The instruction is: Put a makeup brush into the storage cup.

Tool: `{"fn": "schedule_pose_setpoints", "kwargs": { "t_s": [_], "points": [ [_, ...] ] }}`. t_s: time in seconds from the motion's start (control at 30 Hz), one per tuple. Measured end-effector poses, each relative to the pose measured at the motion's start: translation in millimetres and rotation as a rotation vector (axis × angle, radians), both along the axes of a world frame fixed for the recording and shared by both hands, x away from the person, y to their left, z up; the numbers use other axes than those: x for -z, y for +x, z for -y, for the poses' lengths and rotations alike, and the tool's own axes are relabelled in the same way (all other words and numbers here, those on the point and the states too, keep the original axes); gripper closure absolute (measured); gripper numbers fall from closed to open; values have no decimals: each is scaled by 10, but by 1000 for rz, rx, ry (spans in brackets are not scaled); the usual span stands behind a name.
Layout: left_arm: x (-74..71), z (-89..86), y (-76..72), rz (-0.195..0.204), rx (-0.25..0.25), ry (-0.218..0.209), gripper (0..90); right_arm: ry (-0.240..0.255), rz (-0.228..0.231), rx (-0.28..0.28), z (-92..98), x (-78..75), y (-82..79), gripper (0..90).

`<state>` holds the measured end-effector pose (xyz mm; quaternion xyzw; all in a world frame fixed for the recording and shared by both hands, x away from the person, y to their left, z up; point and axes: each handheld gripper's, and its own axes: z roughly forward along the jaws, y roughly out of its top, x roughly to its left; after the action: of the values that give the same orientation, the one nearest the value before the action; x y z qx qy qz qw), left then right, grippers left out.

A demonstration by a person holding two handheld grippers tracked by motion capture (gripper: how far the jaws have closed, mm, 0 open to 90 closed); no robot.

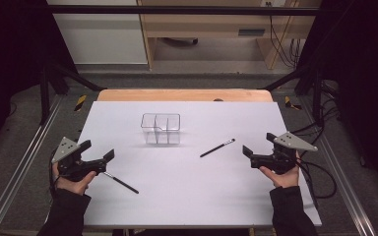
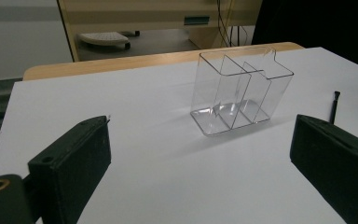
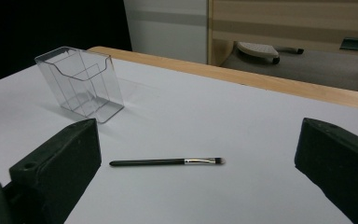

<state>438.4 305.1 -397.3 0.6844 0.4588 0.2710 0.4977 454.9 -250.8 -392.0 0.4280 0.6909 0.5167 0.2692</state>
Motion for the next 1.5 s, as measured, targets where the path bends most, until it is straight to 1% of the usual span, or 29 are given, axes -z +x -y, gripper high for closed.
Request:
{"fn": "schedule_pose_setpoints", "kwargs": {
  "t_s": [0.1, 0.37, 0.5, 0.57, 0.6, 0.63, 0.77, 1.0, 1.27, 1.33, 1.37, 1.5],
  "points": [
    [7, 19, -3, -4, 4, 0, 46, 2, 1, -1, 3, -6, -4, 6],
    [63, 115, -35, -34, 10, 5, 50, 5, 1, 3, -26, -11, -11, 7],
    [118, 165, -65, -55, 8, 22, 55, -5, 4, -1, -48, -11, -10, 7],
    [156, 187, -84, -70, 1, 36, 55, -7, 0, -4, -60, -16, -17, 7],
    [194, 195, -103, -85, -5, 42, 55, -10, 1, -6, -70, -20, -24, 6],
    [194, 195, -103, -85, -5, 42, 55, -10, 1, -6, -70, -20, -24, 6],
    [267, 195, -154, -109, -22, 50, 56, -11, 2, -13, -101, -28, -34, 6],
    [409, 184, -216, -169, -49, 55, 62, -17, -3, -24, -137, -24, -35, 6],
    [574, 256, -248, -244, -52, 78, 69, -19, -10, -29, -162, -6, -31, 6],
    [605, 279, -260, -256, -51, 80, 70, -18, -10, -30, -161, -6, -31, 6],
    [624, 289, -264, -263, -52, 90, 76, -18, -10, -28, -162, -6, -31, 6],
    [704, 342, -264, -299, -55, 105, 82, -18, -13, -32, -168, -2, -31, 6]
  ]
}}
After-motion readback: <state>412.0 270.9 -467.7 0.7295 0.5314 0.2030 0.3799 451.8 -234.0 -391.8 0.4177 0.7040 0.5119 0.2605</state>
